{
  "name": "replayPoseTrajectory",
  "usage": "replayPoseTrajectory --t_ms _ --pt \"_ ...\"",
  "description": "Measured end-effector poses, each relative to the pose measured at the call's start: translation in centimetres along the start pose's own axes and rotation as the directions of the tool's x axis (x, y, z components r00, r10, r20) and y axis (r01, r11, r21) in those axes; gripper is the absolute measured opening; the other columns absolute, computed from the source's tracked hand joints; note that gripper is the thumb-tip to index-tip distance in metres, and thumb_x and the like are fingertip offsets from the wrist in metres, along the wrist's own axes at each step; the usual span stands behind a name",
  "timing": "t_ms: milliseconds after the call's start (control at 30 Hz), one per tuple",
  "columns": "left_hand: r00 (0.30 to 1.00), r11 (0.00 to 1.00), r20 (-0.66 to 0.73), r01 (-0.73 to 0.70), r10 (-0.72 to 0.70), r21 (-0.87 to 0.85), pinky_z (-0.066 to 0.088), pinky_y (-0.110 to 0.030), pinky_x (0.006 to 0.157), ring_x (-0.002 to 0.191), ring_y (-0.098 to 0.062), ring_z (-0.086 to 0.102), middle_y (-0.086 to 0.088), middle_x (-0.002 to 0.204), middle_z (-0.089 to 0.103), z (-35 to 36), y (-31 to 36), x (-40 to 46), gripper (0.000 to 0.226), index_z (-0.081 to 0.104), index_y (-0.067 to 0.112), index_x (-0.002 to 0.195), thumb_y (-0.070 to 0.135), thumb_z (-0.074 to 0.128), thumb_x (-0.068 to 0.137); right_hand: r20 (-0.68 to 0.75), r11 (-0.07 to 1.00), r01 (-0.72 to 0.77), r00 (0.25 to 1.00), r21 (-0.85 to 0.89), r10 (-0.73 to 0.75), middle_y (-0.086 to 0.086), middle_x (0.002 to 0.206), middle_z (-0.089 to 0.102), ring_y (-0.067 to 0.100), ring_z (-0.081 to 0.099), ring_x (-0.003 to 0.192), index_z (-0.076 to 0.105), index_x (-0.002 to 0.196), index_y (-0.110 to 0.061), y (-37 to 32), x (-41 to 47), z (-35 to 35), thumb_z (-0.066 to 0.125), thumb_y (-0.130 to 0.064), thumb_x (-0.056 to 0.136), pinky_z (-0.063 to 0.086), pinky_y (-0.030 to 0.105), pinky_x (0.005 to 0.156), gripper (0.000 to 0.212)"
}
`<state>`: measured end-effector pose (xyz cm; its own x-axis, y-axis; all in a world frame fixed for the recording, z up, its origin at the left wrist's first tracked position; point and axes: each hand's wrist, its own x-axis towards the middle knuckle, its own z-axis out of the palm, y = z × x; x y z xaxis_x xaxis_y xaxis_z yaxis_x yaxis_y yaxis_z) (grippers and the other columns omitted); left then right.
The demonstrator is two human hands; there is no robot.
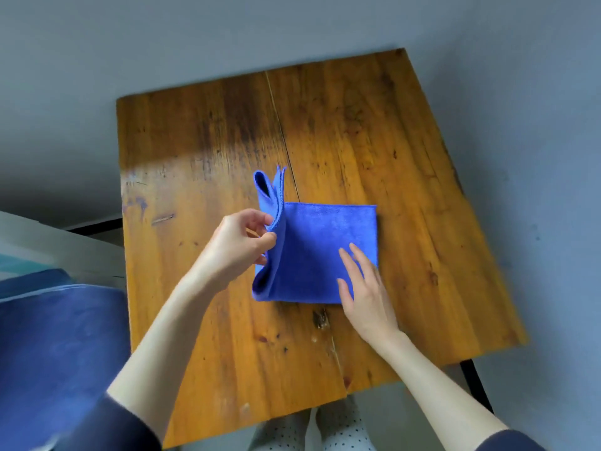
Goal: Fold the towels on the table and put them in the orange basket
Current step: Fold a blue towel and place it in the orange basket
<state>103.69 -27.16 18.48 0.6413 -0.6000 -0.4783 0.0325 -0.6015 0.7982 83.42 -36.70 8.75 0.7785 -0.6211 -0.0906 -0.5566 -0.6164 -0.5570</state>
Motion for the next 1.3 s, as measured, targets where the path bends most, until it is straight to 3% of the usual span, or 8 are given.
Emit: replayPoseTrajectory --t_ms 133,233,400,700,900,1033,1167,1300 --pt "0.998 0.999 -0.009 0.055 -0.055 -0.001 0.054 -0.032 0.064 0.038 -0.002 0.05 0.004 0.071 0.05 6.1 1.3 0.9 0.018 0.056 0.02 0.084 0.002 0.053 0.082 -0.026 0.929 -0.179 0.98 0.323 0.198 -0.005 0.131 0.047 0.004 0.056 0.104 0.045 0.136 -0.015 2.2 -1.8 -2.2 0.049 -0.009 0.094 0.048 0.013 0.084 0.042" --pt "0.995 0.995 -0.037 0.097 -0.096 0.014 0.056 -0.033 0.066 0.047 -0.009 0.055 0.004 0.072 0.05 10.5 1.2 1.7 0.017 0.054 0.016 0.092 0.004 0.054 0.081 0.006 0.869 -0.268 0.956 0.415 0.292 -0.003 0.116 0.056 0.002 0.058 0.091 0.057 0.122 -0.013 3.8 -2.1 -2.6 0.05 -0.008 0.094 0.044 0.003 0.075 0.029" --pt "0.99 0.977 -0.086 0.123 -0.11 0.174 0.053 -0.044 0.082 0.087 -0.03 0.062 -0.007 0.084 0.058 15.4 -0.1 2.3 0.025 0.055 0.01 0.106 0.006 0.055 0.081 0.098 0.777 -0.363 0.925 0.514 0.367 0.0 0.105 0.064 0.007 0.062 0.091 0.064 0.11 -0.014 5.6 -2.0 -2.5 0.05 -0.011 0.095 0.045 0.005 0.074 0.021" --pt "0.995 0.939 -0.097 0.025 0.009 0.344 0.048 -0.042 0.085 0.092 -0.033 0.059 -0.013 0.102 0.058 18.9 -0.3 2.8 0.026 0.056 0.008 0.109 0.009 0.054 0.084 0.213 0.692 -0.395 0.917 0.604 0.337 0.002 0.112 0.067 0.007 0.061 0.1 0.062 0.117 -0.01 6.7 -1.6 -2.2 0.043 -0.008 0.097 0.048 0.017 0.089 0.028" --pt "0.994 0.91 -0.043 -0.074 0.1 0.408 0.042 -0.029 0.081 0.092 -0.025 0.058 -0.01 0.098 0.061 18.8 -1.2 2.3 0.021 0.063 0.009 0.109 0.012 0.053 0.09 0.277 0.631 -0.478 0.876 0.611 0.395 0.001 0.107 0.067 0.014 0.063 0.1 0.06 0.122 -0.011 6.4 -0.9 -2.8 0.049 -0.023 0.096 0.05 0.033 0.093 0.03" --pt "0.9 0.811 -0.184 -0.247 0.394 0.531 0.039 -0.029 0.082 0.094 -0.029 0.051 -0.01 0.098 0.057 16.0 -3.1 0.9 0.021 0.064 0.008 0.103 0.0 0.05 0.089 0.25 0.66 -0.533 0.842 0.529 0.479 -0.011 0.085 0.061 0.009 0.06 0.085 0.062 0.115 -0.012 5.6 0.4 -2.8 0.06 -0.038 0.089 0.049 0.025 0.081 0.037" --pt "0.865 0.718 -0.178 -0.255 0.469 0.647 0.035 -0.043 0.102 0.118 -0.035 0.043 -0.015 0.123 0.053 13.3 -6.1 0.1 0.031 0.058 0.004 0.117 -0.002 0.052 0.087 0.199 0.717 -0.564 0.822 0.41 0.533 -0.014 0.073 0.056 0.017 0.061 0.084 0.06 0.094 -0.019 4.3 1.5 -2.5 0.06 -0.042 0.086 0.047 0.031 0.075 0.024" --pt "0.888 0.606 -0.015 -0.302 0.459 0.736 0.02 -0.049 0.114 0.14 -0.039 0.022 -0.018 0.149 0.031 13.4 -7.8 0.0 0.046 0.044 0.007 0.137 0.016 0.051 0.092 0.161 0.75 -0.569 0.82 0.337 0.55 -0.002 0.09 0.066 0.021 0.061 0.087 0.056 0.088 -0.021 3.8 2.0 -2.4 0.057 -0.033 0.089 0.046 0.031 0.074 0.013"
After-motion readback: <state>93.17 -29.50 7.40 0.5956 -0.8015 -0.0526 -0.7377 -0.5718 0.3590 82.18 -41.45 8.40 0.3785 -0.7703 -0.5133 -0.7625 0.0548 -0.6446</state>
